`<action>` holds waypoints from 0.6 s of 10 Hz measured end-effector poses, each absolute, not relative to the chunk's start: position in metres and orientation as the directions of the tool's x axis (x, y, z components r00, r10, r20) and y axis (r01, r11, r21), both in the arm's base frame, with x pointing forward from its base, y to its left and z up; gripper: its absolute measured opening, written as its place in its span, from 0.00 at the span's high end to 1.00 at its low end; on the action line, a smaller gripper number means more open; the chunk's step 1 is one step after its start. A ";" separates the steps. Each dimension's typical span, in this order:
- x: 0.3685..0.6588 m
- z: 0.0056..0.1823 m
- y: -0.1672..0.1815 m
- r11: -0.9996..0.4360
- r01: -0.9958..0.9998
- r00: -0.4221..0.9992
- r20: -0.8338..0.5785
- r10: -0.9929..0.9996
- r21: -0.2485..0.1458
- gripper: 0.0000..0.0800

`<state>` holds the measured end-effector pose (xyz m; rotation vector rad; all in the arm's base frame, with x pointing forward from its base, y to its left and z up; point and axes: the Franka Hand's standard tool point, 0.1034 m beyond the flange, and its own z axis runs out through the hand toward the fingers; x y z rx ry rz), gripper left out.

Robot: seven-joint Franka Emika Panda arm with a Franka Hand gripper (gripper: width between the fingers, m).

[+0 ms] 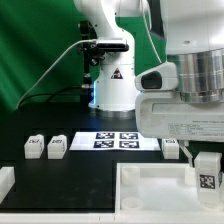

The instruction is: Assemble one leg

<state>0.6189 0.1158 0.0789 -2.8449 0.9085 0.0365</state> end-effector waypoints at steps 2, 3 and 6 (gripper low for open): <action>0.624 0.079 0.121 -0.551 -0.828 0.560 -0.130 -0.818 -0.106 0.64; 0.625 0.079 0.123 -0.394 -0.915 0.403 -0.151 -0.902 -0.090 0.64; 0.630 0.077 0.132 0.045 -0.997 -0.032 -0.194 -0.981 -0.064 0.64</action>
Offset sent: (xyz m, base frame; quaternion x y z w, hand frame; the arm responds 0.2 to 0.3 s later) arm 0.0099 0.0054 -0.0126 0.0247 0.0265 0.4773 0.8780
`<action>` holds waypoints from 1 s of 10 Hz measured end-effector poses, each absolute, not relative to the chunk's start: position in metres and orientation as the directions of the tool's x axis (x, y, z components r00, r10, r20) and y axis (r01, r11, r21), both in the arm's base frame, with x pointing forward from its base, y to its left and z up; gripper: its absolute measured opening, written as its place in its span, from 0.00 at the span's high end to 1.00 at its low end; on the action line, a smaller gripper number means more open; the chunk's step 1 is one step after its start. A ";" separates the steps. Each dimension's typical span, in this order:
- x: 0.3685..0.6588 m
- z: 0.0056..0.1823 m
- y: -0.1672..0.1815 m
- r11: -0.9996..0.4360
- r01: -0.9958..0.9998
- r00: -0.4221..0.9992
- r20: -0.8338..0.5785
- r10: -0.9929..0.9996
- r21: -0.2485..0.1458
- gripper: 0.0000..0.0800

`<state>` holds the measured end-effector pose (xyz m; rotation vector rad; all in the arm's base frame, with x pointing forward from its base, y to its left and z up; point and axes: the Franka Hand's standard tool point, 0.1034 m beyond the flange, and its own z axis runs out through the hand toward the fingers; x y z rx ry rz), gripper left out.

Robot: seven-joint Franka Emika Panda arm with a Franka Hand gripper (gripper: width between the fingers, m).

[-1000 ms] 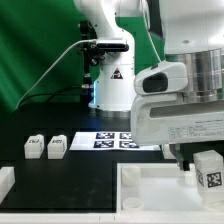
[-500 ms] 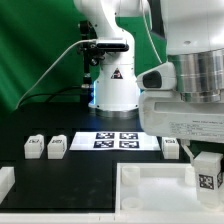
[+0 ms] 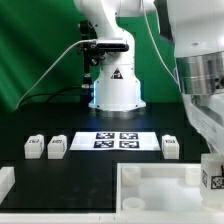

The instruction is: Assemble one leg

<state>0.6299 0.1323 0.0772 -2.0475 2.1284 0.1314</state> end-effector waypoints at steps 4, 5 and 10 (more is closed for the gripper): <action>0.628 0.076 0.132 -0.078 -0.994 0.092 -0.185 -0.978 -0.082 0.35; 0.620 0.075 0.130 -0.242 -0.967 0.252 -0.184 -0.950 -0.072 0.35; 0.617 0.074 0.128 -0.758 -0.636 0.772 -0.115 -0.625 -0.147 0.19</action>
Offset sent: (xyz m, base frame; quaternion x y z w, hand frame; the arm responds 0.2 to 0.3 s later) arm 0.0000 0.0000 0.0000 0.0000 0.0000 -0.0899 0.9960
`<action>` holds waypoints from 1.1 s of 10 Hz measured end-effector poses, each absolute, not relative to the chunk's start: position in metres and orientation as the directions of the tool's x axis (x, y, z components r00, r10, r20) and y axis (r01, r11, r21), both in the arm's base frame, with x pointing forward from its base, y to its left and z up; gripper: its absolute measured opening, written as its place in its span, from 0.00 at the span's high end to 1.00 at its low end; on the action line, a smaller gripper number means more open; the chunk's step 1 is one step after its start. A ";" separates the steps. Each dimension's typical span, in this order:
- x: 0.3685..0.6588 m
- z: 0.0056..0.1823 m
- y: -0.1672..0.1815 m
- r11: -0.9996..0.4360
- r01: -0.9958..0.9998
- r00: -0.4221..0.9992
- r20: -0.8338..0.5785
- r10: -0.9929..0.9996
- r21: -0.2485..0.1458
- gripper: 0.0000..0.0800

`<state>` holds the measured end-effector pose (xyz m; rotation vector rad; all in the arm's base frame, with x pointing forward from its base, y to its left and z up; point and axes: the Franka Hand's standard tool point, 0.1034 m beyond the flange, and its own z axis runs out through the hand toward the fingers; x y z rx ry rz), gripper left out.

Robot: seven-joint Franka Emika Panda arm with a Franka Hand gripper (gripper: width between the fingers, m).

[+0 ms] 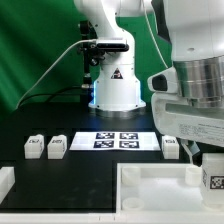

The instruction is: Assemble one leg

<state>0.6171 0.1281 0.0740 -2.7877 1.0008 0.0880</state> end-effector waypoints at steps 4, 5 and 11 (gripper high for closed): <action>0.637 0.085 0.123 -0.982 -0.175 0.985 -0.005 -0.175 -0.077 0.20; 0.637 0.085 0.124 -0.974 -0.212 0.977 -0.009 -0.212 -0.079 0.20; 0.639 0.084 0.110 -0.646 -0.757 0.653 -0.082 -0.753 -0.096 0.63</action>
Offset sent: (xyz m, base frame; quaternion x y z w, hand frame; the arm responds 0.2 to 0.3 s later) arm 0.0000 0.0000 0.0000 0.0000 0.0000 -0.1790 0.9838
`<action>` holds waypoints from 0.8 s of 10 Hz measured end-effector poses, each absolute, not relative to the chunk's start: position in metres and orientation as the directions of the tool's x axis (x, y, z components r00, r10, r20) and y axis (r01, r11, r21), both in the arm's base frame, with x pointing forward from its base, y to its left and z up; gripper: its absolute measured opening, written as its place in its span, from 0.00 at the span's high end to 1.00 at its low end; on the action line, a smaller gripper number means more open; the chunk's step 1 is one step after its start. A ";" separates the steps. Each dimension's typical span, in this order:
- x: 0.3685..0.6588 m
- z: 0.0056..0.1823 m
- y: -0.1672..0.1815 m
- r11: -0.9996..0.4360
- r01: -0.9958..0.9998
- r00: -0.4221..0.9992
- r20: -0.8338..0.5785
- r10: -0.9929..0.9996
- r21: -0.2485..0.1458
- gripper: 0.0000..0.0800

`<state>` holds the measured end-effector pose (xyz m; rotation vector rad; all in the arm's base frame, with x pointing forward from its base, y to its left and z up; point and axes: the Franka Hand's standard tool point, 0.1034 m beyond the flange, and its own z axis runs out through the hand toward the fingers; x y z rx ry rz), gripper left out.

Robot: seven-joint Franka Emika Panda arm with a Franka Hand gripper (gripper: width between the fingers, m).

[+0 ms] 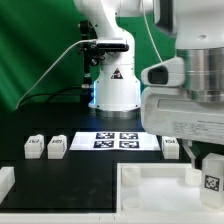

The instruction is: Assemble one leg

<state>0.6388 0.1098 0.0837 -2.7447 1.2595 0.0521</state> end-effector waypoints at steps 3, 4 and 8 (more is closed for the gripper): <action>0.632 0.082 0.107 -0.151 -0.984 0.166 -0.166 -0.972 -0.097 0.63; 0.632 0.082 0.109 -0.039 -0.996 0.054 -0.187 -0.981 -0.080 0.63; 0.630 0.080 0.112 -0.068 -0.994 0.082 -0.185 -0.979 -0.081 0.36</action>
Offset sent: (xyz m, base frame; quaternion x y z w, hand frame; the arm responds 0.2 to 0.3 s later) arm 0.0037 0.0143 -0.0070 0.0621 -0.0340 0.3837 0.9207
